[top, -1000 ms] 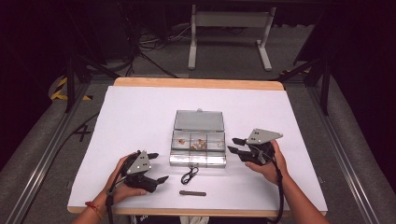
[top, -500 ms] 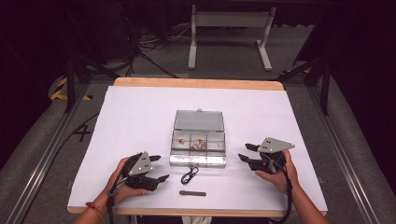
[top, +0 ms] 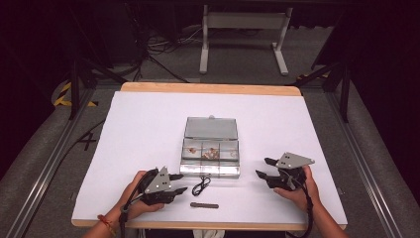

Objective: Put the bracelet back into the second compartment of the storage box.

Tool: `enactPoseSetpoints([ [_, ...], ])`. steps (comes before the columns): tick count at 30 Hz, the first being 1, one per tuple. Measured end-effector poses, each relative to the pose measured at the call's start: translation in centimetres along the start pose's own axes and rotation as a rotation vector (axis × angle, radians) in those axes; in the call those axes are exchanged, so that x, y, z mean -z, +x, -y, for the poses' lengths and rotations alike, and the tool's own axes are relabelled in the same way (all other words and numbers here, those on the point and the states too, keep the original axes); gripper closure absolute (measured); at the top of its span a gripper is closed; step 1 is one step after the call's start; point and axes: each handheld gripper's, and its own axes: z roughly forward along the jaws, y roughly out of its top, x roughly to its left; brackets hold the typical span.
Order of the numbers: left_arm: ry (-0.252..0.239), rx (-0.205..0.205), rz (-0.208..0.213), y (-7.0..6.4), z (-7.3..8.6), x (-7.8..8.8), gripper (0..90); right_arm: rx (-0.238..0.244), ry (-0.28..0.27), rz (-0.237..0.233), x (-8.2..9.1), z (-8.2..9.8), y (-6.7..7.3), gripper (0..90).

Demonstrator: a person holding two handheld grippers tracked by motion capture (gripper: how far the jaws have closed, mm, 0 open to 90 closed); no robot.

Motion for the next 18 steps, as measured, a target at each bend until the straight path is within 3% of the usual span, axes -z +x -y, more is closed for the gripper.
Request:
enactPoseSetpoints([
  [4,0.002,-0.006,0.011,-0.2,-0.7,-0.5,58.6,-0.032,-0.047,-0.016,0.5,0.3,-0.1,43.3],
  [7,0.028,0.015,0.01,-0.2,-1.0,-1.1,46.6,-0.032,-0.038,-0.013,0.6,0.4,0.3,41.1],
  [12,0.049,0.017,0.023,-0.1,-1.6,-1.7,50.1,0.018,-0.006,-0.021,0.9,1.1,1.8,38.5],
  [15,0.056,-0.009,0.028,-0.3,-2.3,-1.9,51.0,0.035,0.026,-0.014,0.8,1.7,2.3,37.7],
  [18,0.053,0.017,0.043,-0.4,-2.8,-2.3,50.2,0.008,0.014,-0.013,0.9,1.8,2.1,36.5],
])
